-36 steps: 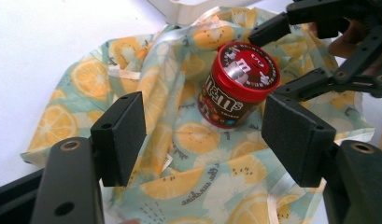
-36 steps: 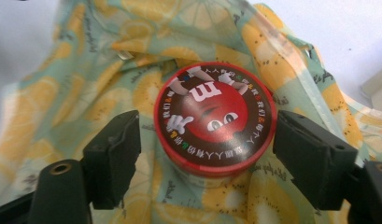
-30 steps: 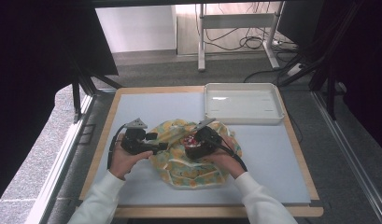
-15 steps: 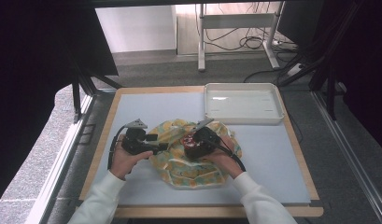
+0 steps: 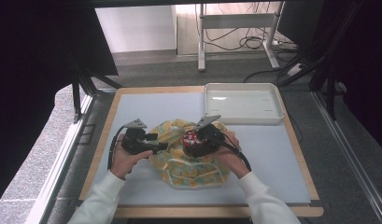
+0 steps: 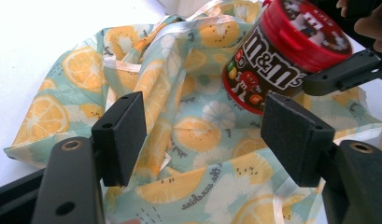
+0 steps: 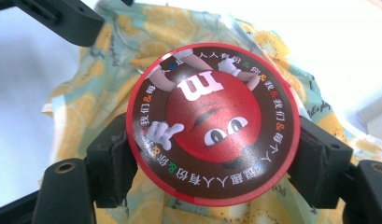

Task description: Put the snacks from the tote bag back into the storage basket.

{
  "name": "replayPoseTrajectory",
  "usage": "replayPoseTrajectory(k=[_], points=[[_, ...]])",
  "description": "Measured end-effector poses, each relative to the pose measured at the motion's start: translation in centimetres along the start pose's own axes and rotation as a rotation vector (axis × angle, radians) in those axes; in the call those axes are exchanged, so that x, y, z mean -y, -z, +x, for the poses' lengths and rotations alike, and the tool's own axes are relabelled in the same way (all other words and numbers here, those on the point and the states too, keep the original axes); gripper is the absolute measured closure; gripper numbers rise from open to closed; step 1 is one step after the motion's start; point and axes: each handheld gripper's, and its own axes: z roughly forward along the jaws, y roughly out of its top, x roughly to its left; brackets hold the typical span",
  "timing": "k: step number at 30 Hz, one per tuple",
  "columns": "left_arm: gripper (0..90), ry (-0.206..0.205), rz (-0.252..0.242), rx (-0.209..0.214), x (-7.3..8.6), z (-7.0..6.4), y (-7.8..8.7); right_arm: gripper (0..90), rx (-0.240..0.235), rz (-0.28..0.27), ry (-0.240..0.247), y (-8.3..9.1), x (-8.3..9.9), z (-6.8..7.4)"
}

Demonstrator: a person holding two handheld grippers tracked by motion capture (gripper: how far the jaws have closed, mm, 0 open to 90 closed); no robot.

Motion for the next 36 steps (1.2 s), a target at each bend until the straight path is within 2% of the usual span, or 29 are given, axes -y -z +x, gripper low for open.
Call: replayPoseTrajectory(k=[18,21,28,36], points=[[31.2,-0.008,0.003,-0.005,0.0,-0.1,0.0,25.5,-0.030,-0.098,0.001,3.0,-1.3,-0.3],[31.1,-0.010,0.004,-0.004,0.0,-0.2,0.0,25.5,-0.021,-0.107,0.010,3.3,-1.5,-0.4],[31.0,-0.015,0.005,-0.005,0.0,-0.2,0.0,25.6,-0.021,-0.122,0.000,3.9,-1.7,-0.5],[30.5,-0.023,0.021,-0.015,0.0,-0.4,-0.2,25.6,-0.010,-0.158,-0.018,4.9,-1.8,-1.3]])
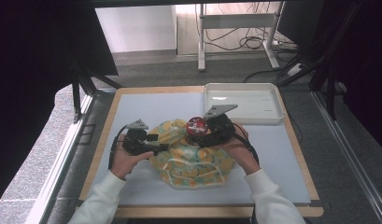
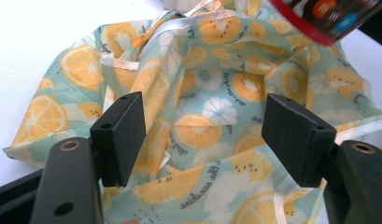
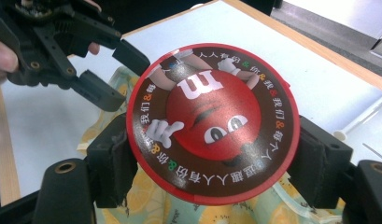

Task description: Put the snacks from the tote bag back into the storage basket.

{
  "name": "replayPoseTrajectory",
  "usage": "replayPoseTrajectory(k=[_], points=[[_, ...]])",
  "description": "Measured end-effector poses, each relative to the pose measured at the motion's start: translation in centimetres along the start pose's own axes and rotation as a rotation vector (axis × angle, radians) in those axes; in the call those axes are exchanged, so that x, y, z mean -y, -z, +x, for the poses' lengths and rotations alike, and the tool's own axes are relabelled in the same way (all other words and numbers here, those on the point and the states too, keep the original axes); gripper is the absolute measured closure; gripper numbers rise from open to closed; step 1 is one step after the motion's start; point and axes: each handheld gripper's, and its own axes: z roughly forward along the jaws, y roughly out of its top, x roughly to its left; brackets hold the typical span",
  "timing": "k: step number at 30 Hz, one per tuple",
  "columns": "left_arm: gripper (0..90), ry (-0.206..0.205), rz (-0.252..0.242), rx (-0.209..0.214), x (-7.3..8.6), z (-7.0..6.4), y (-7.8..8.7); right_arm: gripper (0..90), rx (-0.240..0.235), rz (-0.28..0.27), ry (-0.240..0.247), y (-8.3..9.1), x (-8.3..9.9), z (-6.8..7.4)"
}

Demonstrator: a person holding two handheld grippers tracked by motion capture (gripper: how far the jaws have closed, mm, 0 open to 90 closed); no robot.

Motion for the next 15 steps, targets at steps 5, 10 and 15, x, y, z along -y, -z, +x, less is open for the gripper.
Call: replayPoseTrajectory(k=[5,10,15], points=[[30.5,-0.004,-0.005,0.001,-0.1,-0.1,0.2,25.6,0.013,-0.012,-0.012,0.5,-0.2,-0.4],[30.3,-0.010,-0.002,0.012,-0.1,-0.2,0.1,25.6,0.036,-0.028,-0.030,0.9,-0.5,-1.1],[30.3,-0.011,0.000,0.013,-0.1,-0.2,0.1,25.6,0.046,-0.040,-0.039,1.2,-1.1,-1.8]])
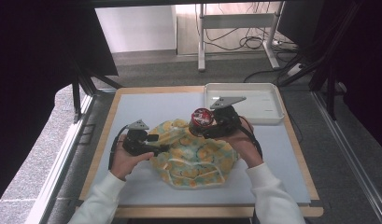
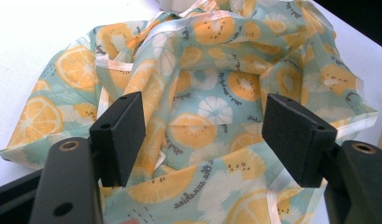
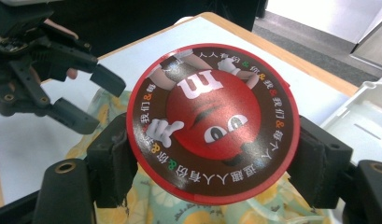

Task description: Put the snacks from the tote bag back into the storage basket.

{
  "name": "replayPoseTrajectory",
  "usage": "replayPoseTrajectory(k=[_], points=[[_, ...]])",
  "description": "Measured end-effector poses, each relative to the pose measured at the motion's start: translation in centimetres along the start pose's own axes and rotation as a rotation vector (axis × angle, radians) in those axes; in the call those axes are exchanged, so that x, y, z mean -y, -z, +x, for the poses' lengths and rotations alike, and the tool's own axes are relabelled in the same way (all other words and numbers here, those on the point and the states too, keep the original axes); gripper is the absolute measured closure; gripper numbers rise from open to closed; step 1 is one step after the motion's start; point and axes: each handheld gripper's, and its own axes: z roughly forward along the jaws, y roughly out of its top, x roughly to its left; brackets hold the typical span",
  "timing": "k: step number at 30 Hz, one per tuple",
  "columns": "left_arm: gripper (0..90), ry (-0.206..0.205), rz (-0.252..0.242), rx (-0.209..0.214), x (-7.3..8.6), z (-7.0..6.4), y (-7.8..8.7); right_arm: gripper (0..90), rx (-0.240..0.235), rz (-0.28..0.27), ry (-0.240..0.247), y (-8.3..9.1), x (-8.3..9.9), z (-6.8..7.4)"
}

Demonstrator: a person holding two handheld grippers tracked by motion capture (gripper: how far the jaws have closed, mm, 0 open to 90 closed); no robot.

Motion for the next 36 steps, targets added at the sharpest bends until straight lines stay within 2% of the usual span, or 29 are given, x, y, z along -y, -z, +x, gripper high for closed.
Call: replayPoseTrajectory(k=[9,11,16,22,36], points=[[30.0,0.000,0.008,-0.002,0.0,0.0,-0.1,25.6,0.023,-0.019,-0.014,0.6,-1.1,-1.3],[30.0,0.006,0.008,0.010,0.0,0.1,-0.1,25.6,0.030,-0.019,-0.015,0.7,-1.3,-1.5],[30.0,0.007,0.010,0.006,0.1,0.2,-0.1,25.6,0.034,-0.017,-0.008,0.7,-1.8,-1.6],[29.8,0.008,0.009,0.001,0.1,0.2,-0.1,25.6,0.055,-0.008,-0.037,0.2,-1.9,-3.0],[29.7,0.004,0.014,0.008,0.1,0.3,-0.1,25.6,0.095,-0.004,-0.046,-0.3,-2.6,-4.8]])
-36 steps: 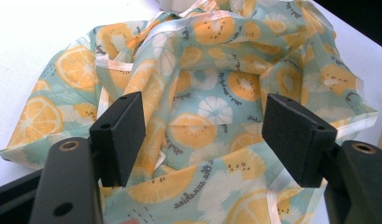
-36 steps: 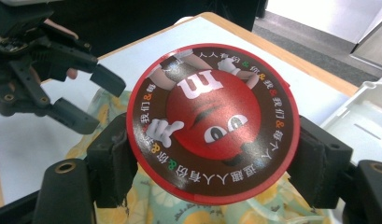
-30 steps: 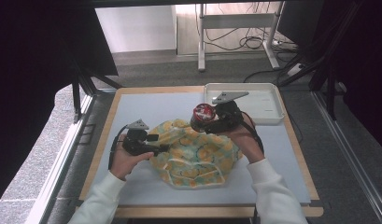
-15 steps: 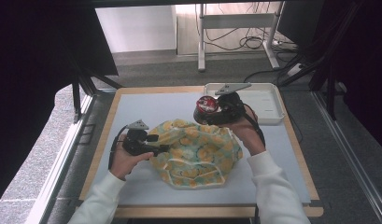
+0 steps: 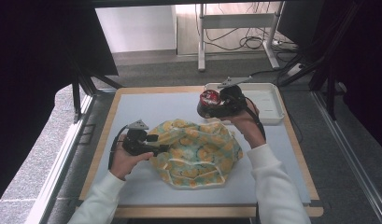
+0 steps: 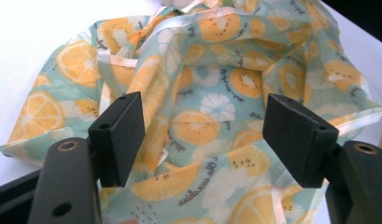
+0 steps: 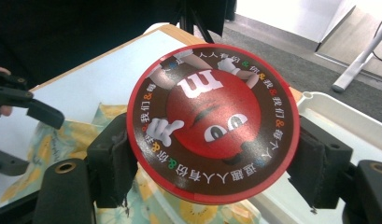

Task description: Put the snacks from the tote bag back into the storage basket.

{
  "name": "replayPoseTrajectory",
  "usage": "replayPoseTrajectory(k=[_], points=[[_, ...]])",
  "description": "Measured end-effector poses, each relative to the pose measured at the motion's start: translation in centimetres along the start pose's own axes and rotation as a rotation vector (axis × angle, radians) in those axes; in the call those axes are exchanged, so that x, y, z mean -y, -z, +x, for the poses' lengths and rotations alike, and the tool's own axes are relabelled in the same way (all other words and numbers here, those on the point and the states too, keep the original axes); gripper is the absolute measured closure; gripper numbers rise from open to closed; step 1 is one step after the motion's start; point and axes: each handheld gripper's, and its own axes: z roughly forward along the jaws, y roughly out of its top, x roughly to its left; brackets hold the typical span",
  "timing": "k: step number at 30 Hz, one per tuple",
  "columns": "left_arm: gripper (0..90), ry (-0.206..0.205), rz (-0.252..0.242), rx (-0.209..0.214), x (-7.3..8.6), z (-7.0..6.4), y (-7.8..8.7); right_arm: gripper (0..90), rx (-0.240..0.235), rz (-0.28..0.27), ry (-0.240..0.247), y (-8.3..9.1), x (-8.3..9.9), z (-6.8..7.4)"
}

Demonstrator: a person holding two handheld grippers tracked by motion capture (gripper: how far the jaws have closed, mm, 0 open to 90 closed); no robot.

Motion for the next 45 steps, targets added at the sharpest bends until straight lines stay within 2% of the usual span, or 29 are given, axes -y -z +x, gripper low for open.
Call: replayPoseTrajectory(k=[7,11,17,18,21,24,25,31,39,45], points=[[29.7,-0.006,0.004,-0.002,0.0,-0.1,0.0,25.6,0.015,0.021,-0.014,-0.7,0.0,-1.0],[29.7,0.004,-0.001,-0.004,0.0,0.1,0.1,25.5,0.028,0.033,-0.035,-1.3,0.2,-2.3],[29.6,0.003,-0.002,-0.006,0.0,0.1,0.1,25.6,0.056,0.049,-0.048,-2.1,0.4,-3.4],[29.6,0.002,0.000,-0.006,0.0,0.1,0.1,25.5,0.067,0.056,-0.058,-2.4,0.4,-3.9],[29.6,0.001,0.000,-0.006,0.0,0.1,0.1,25.6,0.072,0.060,-0.070,-2.7,0.5,-4.3],[29.6,0.002,0.003,-0.006,0.0,0.1,0.0,25.6,0.071,0.063,-0.109,-3.4,0.8,-5.0],[29.5,0.002,0.003,-0.006,0.0,0.1,0.0,25.6,0.071,0.063,-0.109,-3.4,0.8,-5.0],[29.5,0.002,0.005,-0.006,0.0,0.0,-0.1,25.5,0.110,0.078,-0.145,-4.0,1.3,-6.3],[29.5,0.000,0.006,-0.006,0.0,0.0,-0.1,25.5,0.134,0.096,-0.152,-4.8,1.7,-6.9],[29.5,0.000,0.005,-0.006,0.0,0.0,0.0,25.5,0.163,0.126,-0.150,-6.5,2.1,-7.3]])
